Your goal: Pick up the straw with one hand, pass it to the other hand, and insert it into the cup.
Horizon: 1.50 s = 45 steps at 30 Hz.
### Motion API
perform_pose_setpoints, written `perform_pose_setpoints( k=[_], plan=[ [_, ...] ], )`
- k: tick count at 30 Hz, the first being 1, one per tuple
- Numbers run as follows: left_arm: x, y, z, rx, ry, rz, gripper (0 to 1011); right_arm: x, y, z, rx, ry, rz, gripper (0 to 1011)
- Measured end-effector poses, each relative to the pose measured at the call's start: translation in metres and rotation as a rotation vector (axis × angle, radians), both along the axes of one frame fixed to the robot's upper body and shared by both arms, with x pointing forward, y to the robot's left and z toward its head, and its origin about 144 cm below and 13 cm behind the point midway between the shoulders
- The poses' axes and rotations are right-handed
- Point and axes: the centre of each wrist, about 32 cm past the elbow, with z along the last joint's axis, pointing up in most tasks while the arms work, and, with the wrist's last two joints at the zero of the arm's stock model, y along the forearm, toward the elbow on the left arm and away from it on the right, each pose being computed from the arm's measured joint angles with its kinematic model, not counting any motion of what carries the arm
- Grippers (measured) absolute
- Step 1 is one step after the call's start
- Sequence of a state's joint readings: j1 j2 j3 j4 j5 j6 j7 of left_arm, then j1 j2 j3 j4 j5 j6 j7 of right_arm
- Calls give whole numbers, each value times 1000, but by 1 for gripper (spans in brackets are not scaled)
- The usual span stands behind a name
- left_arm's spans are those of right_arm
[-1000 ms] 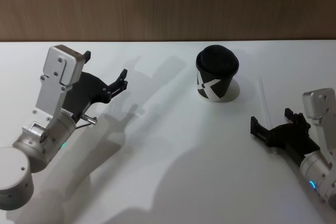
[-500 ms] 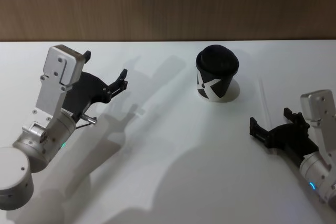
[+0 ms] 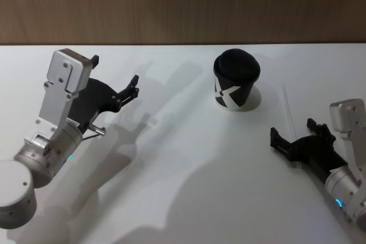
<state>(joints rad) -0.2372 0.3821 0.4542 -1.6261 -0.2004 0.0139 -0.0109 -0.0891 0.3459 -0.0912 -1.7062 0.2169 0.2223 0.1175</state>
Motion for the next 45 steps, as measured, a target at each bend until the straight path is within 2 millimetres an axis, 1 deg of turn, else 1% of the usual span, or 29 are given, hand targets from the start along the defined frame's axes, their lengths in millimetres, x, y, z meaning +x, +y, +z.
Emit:
perform_pose_setpoints(
  k=[10,45],
  plan=[
    [0,0,0,0,0,0,1003,2,0,-2,31,2,3,1001],
    [0,0,0,0,0,0,1003,7,-1,-3,37,18,13,1001]
  ],
)
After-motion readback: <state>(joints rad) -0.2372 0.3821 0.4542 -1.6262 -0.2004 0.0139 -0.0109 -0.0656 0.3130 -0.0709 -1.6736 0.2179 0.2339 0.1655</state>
